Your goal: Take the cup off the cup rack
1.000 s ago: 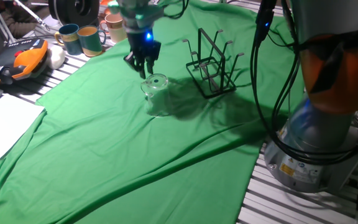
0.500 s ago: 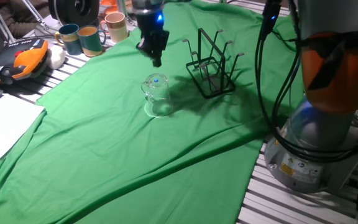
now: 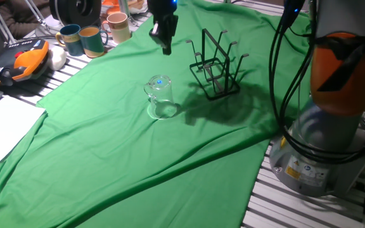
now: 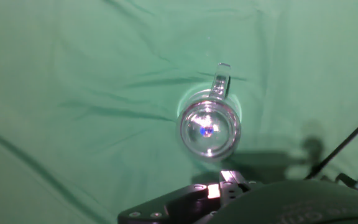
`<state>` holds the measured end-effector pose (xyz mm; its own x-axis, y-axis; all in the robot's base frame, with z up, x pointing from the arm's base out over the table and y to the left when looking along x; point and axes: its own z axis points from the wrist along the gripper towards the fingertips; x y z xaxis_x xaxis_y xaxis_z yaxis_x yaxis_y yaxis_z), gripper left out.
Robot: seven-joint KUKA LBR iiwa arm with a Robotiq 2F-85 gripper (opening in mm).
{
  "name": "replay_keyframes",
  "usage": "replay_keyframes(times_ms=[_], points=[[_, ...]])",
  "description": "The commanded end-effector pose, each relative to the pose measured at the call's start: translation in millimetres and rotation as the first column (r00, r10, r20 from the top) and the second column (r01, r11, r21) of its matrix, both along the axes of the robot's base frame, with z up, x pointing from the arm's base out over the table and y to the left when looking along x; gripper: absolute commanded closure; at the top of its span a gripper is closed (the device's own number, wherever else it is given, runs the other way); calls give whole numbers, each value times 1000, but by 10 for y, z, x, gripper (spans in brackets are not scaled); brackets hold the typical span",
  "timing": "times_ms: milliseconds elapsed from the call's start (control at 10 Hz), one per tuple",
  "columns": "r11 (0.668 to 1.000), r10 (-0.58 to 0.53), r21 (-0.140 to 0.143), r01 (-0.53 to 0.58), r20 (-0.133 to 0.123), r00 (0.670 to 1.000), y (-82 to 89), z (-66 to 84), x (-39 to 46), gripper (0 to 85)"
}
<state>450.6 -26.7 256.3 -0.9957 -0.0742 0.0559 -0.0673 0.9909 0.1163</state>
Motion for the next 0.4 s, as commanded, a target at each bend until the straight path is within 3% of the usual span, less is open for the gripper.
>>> replay_keyframes(times_ms=[0,300], points=[[1000,8,-2,-8,8,1000,16,-3,-17,850],[1000,7,-5,-6,33,999,104,-87,-59,850]])
